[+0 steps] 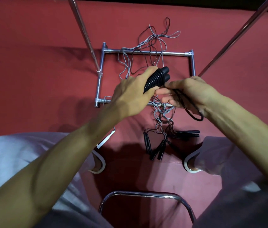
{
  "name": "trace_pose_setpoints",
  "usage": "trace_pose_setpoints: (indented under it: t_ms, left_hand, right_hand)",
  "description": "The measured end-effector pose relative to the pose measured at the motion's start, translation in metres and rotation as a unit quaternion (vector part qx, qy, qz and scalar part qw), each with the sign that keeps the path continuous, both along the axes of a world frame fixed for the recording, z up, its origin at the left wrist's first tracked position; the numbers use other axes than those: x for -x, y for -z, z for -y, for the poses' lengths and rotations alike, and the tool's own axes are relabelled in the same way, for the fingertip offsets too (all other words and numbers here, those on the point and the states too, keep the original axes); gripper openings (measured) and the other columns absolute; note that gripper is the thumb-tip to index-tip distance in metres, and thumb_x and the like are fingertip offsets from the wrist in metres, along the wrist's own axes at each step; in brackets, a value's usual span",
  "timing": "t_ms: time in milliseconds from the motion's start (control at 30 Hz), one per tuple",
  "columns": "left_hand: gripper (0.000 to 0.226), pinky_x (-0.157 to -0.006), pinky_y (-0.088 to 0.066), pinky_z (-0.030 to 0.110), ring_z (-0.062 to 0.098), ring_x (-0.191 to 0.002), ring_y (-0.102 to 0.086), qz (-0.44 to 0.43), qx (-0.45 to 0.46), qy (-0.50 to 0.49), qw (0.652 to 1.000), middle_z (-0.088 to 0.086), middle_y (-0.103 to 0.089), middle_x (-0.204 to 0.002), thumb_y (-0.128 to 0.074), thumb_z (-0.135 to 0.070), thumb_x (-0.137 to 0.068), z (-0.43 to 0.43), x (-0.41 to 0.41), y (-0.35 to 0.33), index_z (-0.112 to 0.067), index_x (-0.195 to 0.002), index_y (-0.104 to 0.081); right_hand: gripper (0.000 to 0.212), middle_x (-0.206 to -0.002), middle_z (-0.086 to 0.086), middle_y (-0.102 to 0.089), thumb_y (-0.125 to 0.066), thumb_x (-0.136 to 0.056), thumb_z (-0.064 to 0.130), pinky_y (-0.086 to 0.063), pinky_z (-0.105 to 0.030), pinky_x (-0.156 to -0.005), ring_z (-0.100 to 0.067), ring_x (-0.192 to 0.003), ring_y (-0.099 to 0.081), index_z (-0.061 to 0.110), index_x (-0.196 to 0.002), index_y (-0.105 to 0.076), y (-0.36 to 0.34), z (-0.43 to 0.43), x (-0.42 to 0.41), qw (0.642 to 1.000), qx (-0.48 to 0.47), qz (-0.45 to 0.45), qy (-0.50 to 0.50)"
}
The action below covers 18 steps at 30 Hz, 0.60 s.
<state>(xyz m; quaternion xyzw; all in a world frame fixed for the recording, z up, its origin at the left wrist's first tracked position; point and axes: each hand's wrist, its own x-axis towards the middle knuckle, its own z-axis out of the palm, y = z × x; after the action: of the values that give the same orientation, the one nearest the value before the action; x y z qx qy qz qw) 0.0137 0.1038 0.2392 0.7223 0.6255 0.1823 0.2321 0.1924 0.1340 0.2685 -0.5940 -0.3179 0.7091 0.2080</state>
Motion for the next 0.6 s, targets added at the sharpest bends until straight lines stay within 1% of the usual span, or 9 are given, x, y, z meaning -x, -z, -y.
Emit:
trace_pose_setpoints:
  t_ms: [67,133,200,300,367,433,500,533,600]
  left_hand:
    - [0.048,-0.081,-0.054,0.043,0.036,-0.09,-0.065,0.021,0.017,-0.019,0.999,-0.005,-0.071,-0.099,-0.059,-0.042,-0.093,-0.002,0.001,0.003,-0.048,-0.138,-0.041]
    - [0.046,-0.084,-0.054,0.043,0.029,-0.089,-0.064,0.084,0.044,-0.038,0.995,-0.012,-0.069,-0.095,-0.06,-0.046,-0.088,-0.004,0.003,0.007,-0.05,-0.132,-0.045]
    - [0.047,-0.086,-0.054,0.045,0.024,-0.089,-0.065,0.151,0.059,-0.045,0.986,-0.015,-0.067,-0.092,-0.058,-0.049,-0.084,-0.008,0.004,0.012,-0.05,-0.129,-0.05]
    - [0.043,-0.076,-0.056,0.044,0.018,-0.071,-0.062,0.215,0.077,-0.06,0.972,-0.019,-0.063,-0.078,-0.061,-0.045,-0.086,-0.011,0.003,0.017,-0.046,-0.128,-0.055]
    - [0.04,-0.064,-0.048,0.034,0.009,-0.062,-0.057,0.245,0.079,-0.063,0.964,-0.021,-0.06,-0.067,-0.064,-0.036,-0.09,-0.011,0.001,0.015,-0.038,-0.13,-0.058]
    - [0.037,-0.05,-0.039,0.021,0.0,-0.047,-0.048,0.286,0.101,-0.073,0.95,-0.017,-0.056,-0.059,-0.064,-0.022,-0.098,-0.008,-0.001,0.008,-0.027,-0.134,-0.059]
    - [0.03,-0.036,-0.028,0.015,0.003,-0.035,-0.037,0.341,0.156,-0.099,0.922,-0.004,-0.05,-0.062,-0.06,-0.017,-0.102,-0.004,-0.006,0.001,-0.023,-0.132,-0.059]
    - [0.025,-0.036,-0.024,0.014,0.006,-0.034,-0.034,0.367,0.188,-0.113,0.904,0.005,-0.049,-0.066,-0.058,-0.02,-0.103,-0.002,-0.008,-0.002,-0.025,-0.128,-0.06]
    - [0.016,-0.04,-0.02,0.013,0.011,-0.038,-0.03,0.429,0.252,-0.132,0.858,0.01,-0.051,-0.071,-0.053,-0.026,-0.103,-0.001,-0.012,-0.003,-0.032,-0.116,-0.062]
  right_hand:
    - [0.021,-0.08,-0.008,-0.076,-0.056,-0.1,0.014,-0.05,-0.018,-0.044,-0.013,-0.053,-0.067,-0.002,-0.103,-0.07,-0.003,0.001,0.0,0.999,-0.016,0.0,-0.029]
    - [0.023,-0.065,-0.003,-0.066,-0.055,-0.097,0.018,-0.036,-0.019,-0.042,-0.01,-0.047,-0.053,0.002,-0.097,-0.071,-0.002,0.001,0.0,0.998,-0.04,0.011,-0.046]
    - [0.021,-0.058,-0.001,-0.053,-0.055,-0.092,0.021,-0.023,-0.024,-0.044,-0.012,-0.047,-0.038,0.006,-0.087,-0.07,0.002,0.001,0.001,0.997,-0.068,0.024,-0.041]
    - [0.022,-0.055,0.001,-0.043,-0.057,-0.088,0.022,-0.018,-0.026,-0.044,-0.013,-0.047,-0.028,0.013,-0.068,-0.06,0.002,0.004,0.007,0.994,-0.095,0.054,-0.006]
    - [0.027,-0.052,0.003,-0.038,-0.057,-0.09,0.021,-0.017,-0.024,-0.042,-0.012,-0.046,-0.024,0.015,-0.064,-0.054,0.001,0.006,0.011,0.994,-0.096,0.049,0.0]
    - [0.03,-0.049,0.006,-0.028,-0.053,-0.092,0.026,-0.011,-0.025,-0.044,-0.013,-0.049,-0.016,0.016,-0.064,-0.052,-0.003,0.006,0.013,0.998,-0.055,-0.004,-0.03]
    - [0.036,-0.049,0.007,-0.021,-0.048,-0.092,0.03,-0.006,-0.028,-0.049,-0.013,-0.053,-0.009,0.014,-0.061,-0.055,-0.009,0.006,0.011,0.995,-0.004,-0.082,-0.049]
    - [0.039,-0.048,0.006,-0.019,-0.048,-0.091,0.031,-0.004,-0.029,-0.05,-0.013,-0.054,-0.006,0.012,-0.059,-0.059,-0.012,0.007,0.01,0.991,0.014,-0.124,-0.053]
    - [0.042,-0.05,0.004,-0.014,-0.048,-0.09,0.032,-0.003,-0.028,-0.05,-0.012,-0.053,-0.004,0.013,-0.057,-0.066,-0.015,0.009,0.012,0.976,0.024,-0.197,-0.086]
